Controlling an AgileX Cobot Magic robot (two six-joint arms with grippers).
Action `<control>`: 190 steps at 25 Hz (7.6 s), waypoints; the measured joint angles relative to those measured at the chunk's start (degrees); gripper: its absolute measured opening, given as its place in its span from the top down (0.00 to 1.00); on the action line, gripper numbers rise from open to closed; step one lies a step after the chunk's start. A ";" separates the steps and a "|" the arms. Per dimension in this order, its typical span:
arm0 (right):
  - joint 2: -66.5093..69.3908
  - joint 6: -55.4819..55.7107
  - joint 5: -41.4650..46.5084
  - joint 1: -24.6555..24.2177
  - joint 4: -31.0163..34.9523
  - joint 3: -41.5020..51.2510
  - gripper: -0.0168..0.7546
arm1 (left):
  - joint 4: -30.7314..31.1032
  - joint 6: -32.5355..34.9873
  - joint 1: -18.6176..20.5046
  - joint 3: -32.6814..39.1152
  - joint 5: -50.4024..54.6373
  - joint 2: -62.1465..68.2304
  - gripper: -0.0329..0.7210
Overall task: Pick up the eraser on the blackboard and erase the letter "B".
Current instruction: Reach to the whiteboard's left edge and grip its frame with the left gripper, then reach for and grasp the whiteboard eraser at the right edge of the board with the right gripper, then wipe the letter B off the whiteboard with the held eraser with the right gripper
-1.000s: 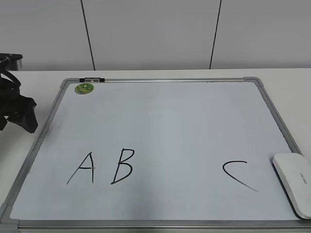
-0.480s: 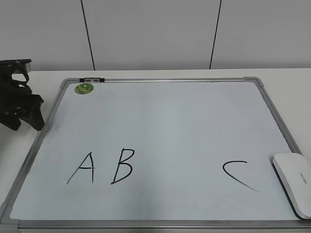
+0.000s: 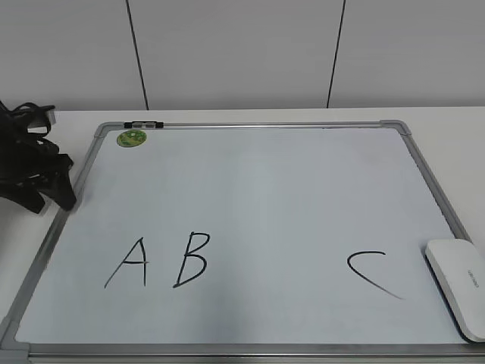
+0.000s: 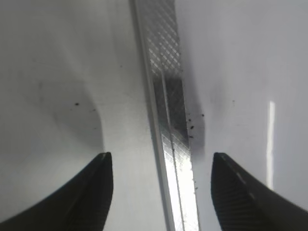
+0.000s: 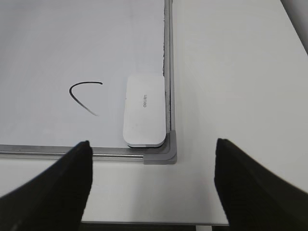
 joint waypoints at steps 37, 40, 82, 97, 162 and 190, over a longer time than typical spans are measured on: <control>0.00 0.00 0.00 0.00 0.10 0.00 0.22 | -2.68 0.42 0.00 -0.12 0.59 2.05 0.70; 0.00 0.00 0.00 0.00 0.10 0.00 0.22 | -2.90 0.42 0.00 -0.12 0.80 2.05 0.79; 50.26 -3.05 -14.29 0.00 2.44 -6.37 0.22 | -3.27 0.03 0.33 -0.35 1.13 2.05 0.91; 70.41 -3.30 -15.56 3.81 2.06 -12.46 0.17 | -3.38 0.03 0.42 -0.35 1.13 2.05 0.91; 94.57 -1.02 -15.00 10.34 -0.67 -29.06 0.27 | -3.46 0.03 0.42 -0.35 0.93 2.05 0.91; 119.61 -2.86 -3.77 40.91 -0.14 -65.18 0.28 | -3.46 0.03 0.42 -0.35 0.93 2.05 0.91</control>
